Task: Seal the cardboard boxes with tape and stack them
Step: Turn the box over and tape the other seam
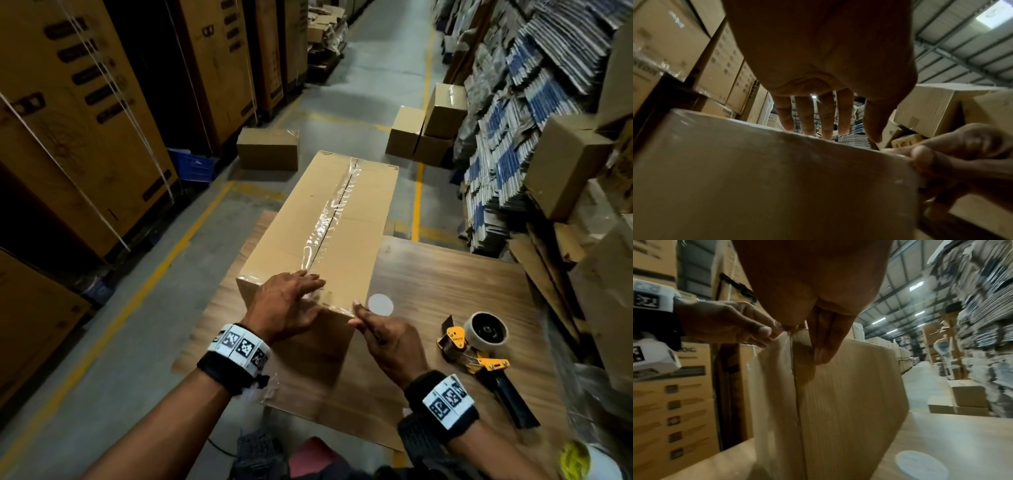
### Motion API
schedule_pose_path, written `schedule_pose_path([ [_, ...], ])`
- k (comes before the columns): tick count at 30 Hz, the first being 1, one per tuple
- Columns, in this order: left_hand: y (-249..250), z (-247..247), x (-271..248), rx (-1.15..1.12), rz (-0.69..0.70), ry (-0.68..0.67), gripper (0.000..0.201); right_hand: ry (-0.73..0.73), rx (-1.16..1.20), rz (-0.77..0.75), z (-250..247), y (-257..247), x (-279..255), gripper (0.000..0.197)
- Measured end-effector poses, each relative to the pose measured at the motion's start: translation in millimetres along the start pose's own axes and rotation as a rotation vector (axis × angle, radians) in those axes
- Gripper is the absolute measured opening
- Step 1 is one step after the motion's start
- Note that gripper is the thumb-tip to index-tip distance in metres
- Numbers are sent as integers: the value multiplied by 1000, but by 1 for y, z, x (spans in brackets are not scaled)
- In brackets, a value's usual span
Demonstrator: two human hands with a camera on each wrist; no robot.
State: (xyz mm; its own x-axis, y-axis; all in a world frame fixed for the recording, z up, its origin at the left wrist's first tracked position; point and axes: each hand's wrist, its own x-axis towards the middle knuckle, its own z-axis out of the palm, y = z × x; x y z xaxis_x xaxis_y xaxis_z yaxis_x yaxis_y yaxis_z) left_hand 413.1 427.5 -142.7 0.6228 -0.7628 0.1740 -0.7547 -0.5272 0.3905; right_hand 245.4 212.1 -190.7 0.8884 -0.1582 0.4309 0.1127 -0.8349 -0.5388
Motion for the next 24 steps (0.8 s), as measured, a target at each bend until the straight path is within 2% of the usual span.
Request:
schedule_pose_path([
  [3, 29, 9, -8, -18, -86, -10, 64, -90, 60, -63, 4, -21, 6, 40],
  [5, 41, 17, -13, 14, -173, -23, 76, -13, 58, -38, -1, -21, 18, 35],
  [7, 48, 22, -19, 55, -210, -54, 92, 81, 38, 71, -9, -8, 38, 30],
  [8, 50, 24, -21, 84, -206, -75, 93, 101, 17, 120, -13, 1, 48, 32],
  [10, 50, 21, -23, 127, -192, -92, 81, 44, -51, 179, -21, 17, 67, 41],
  [12, 41, 10, -22, 134, -195, -130, 68, -113, -135, 175, -25, 25, 84, 50],
  [15, 13, -21, -25, 261, -228, -294, 61, -312, -223, 146, -21, 27, 96, 58],
  [16, 1, -33, -27, 332, -255, -322, 68, -328, -220, 157, -18, 27, 97, 58],
  [18, -27, -54, -29, 411, -333, -287, 77, -317, -193, 196, -14, 27, 96, 58],
  [21, -65, -77, -31, 420, -398, -229, 67, -289, -185, 243, -13, 26, 100, 58],
  [24, -81, -92, -32, 459, -421, -208, 56, -254, -254, 231, -19, 30, 114, 65],
])
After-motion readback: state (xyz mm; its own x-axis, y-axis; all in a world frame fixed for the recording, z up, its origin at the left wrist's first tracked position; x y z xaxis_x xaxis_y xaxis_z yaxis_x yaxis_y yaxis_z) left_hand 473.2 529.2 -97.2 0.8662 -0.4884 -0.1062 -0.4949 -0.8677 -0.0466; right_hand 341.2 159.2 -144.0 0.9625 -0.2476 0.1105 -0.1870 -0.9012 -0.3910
